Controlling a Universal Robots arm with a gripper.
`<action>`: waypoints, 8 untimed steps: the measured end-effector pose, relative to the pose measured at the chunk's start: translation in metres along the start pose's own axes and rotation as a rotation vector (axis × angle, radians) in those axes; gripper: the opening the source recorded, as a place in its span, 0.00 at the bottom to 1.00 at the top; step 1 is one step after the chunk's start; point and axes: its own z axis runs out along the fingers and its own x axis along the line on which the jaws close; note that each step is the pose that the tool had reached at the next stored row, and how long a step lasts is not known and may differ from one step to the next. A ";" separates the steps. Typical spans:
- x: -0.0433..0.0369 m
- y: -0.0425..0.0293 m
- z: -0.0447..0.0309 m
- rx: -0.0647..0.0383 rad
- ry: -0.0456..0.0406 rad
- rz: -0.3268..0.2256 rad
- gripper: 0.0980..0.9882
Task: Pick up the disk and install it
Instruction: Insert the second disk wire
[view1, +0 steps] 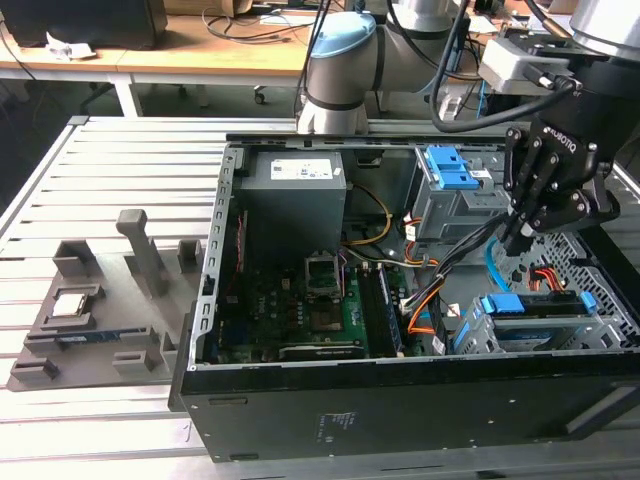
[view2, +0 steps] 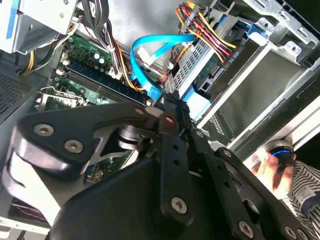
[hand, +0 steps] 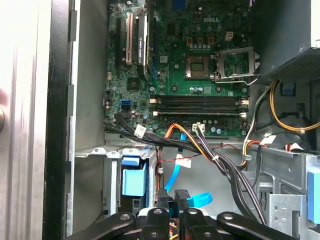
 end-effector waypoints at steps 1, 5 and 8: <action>0.0000 0.0000 0.0000 0.000 0.0002 0.000 0.07; 0.0001 0.0000 0.0001 0.000 0.0013 -0.001 0.07; 0.0064 -0.0017 0.0013 0.000 0.0036 -0.001 0.07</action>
